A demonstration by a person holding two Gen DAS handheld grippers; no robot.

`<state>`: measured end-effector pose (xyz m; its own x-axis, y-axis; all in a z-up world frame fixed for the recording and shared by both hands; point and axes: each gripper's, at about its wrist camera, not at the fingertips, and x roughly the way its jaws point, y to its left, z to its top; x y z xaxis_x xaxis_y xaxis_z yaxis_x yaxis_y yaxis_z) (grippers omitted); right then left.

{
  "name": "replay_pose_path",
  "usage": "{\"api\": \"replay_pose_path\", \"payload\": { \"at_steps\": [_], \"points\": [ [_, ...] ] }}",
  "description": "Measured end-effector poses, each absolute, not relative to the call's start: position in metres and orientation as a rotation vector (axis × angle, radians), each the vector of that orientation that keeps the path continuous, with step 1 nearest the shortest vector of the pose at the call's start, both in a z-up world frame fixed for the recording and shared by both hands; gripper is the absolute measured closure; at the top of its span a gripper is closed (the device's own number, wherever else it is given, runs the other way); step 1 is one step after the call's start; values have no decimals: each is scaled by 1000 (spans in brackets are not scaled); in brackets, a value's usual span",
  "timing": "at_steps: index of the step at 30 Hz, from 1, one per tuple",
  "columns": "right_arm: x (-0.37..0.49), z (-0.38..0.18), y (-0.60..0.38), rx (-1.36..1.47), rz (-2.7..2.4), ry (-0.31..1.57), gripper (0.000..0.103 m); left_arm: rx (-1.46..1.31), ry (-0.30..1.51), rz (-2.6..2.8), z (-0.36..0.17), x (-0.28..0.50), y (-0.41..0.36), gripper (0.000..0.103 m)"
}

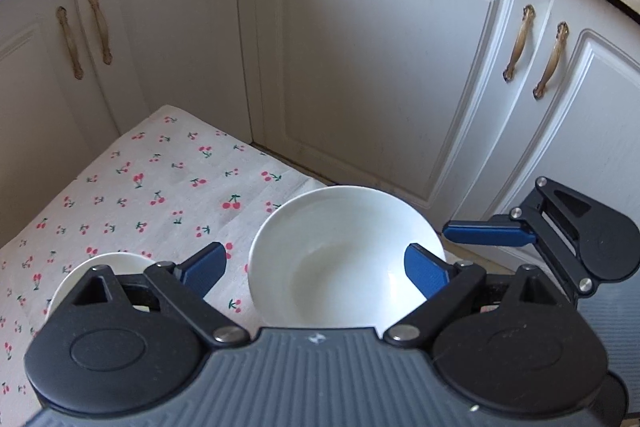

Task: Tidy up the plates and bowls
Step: 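Grasp the rim of a second white bowl with the left gripper, then lift the second bowl with the left gripper and carry it toward the plate stack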

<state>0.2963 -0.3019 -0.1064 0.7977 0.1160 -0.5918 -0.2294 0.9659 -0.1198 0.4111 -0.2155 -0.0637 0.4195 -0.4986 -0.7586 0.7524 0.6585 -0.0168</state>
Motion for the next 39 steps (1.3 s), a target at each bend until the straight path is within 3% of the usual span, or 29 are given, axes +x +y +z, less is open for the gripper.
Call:
{"api": "replay_pose_path", "payload": {
  "at_steps": [18,39],
  "points": [
    [307,-109,-307,-162,209,611,11,372,860,-852,-76,424,-223,23],
    [303,-94,-307,-150,226,620,13,337,862,-874,-61,406,-213,23]
  ]
}}
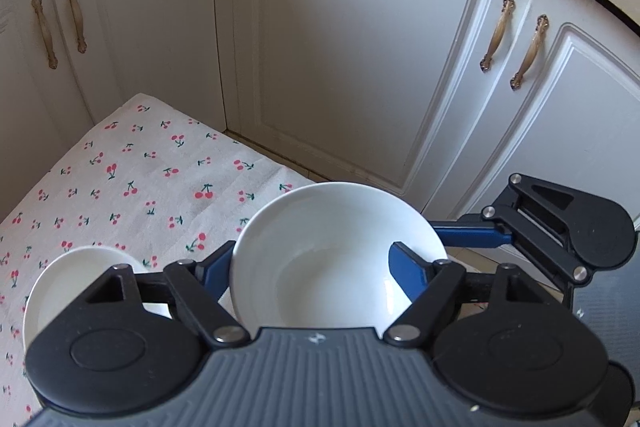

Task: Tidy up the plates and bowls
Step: 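Lift the second bowl with the left gripper and carry it toward the plate stack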

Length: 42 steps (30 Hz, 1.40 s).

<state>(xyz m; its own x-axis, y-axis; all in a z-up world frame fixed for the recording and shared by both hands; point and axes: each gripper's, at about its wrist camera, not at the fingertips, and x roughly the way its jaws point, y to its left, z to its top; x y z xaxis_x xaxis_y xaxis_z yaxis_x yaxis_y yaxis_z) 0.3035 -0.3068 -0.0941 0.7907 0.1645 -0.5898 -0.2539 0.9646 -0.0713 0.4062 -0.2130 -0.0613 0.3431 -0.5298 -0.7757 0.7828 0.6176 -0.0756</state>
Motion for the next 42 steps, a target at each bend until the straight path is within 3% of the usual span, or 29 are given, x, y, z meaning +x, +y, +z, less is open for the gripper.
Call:
{"api": "replay_pose_path", "payload": {
  "at_steps": [20,42],
  "points": [
    [224,-36,-278,-152,338,597,13,337,793,-840,-9,303,-160,22],
    [160,-23,-236,-202,472,574,13,293,758,-745,9,224,-97,21]
  ]
}}
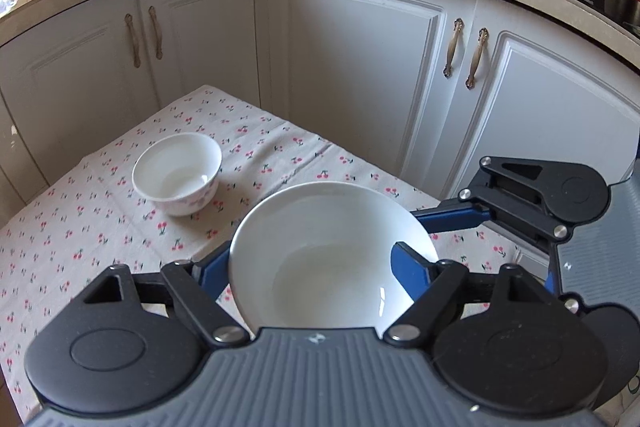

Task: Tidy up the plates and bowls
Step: 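Lift the second bowl with the left gripper and carry it toward the plate stack, then lower the held white bowl into the first bowl and open the left gripper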

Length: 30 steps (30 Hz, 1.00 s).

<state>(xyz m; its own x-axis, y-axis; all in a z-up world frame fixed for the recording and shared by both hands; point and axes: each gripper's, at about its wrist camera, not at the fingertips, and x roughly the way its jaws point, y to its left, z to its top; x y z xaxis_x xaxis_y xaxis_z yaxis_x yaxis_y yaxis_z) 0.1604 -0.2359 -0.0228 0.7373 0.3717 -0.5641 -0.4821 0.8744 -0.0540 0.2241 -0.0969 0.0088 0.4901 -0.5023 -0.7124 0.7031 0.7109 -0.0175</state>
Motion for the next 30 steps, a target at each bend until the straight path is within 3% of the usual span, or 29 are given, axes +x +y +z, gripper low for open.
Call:
{"api": "replay_pose_path", "payload": {
  "at_steps": [30],
  "points": [
    [129,-55,-204,-252,564,655,13,223,821,-693,-29,190,-63,21]
  ]
}}
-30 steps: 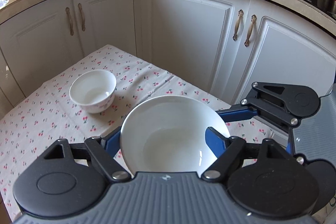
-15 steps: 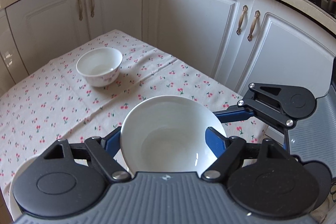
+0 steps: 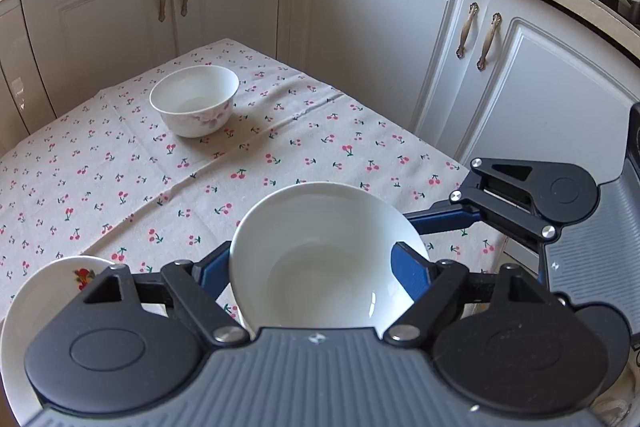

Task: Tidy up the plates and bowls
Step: 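Lower the held white bowl into the first bowl and open the left gripper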

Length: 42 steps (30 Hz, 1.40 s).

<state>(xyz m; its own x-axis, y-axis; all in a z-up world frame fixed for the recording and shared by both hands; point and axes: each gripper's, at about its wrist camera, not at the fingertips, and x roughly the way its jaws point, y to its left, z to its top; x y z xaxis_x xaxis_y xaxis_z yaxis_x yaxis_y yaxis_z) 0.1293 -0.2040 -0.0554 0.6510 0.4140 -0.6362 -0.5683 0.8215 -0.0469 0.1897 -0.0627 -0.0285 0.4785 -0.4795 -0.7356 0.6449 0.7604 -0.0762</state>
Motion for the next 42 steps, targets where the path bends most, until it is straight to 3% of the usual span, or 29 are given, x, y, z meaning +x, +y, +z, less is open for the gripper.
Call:
{"api": "replay_pose_path", "payload": {
  "at_steps": [32,35,38,42],
  "points": [
    [143,-70,-205,-240,577,701,13,195,853,-720,-48,198,-60,21],
    [144,-70,-206,-227,579,707,11,200,851,-714,-48,198,-59,21],
    [140,-68,-206,-229,586,679,0,199,842,-723,-46,197,-57,20],
    [136,-61,-210,-205,615,643,0,227,821,-712,-41,194,-53,20]
  ]
}}
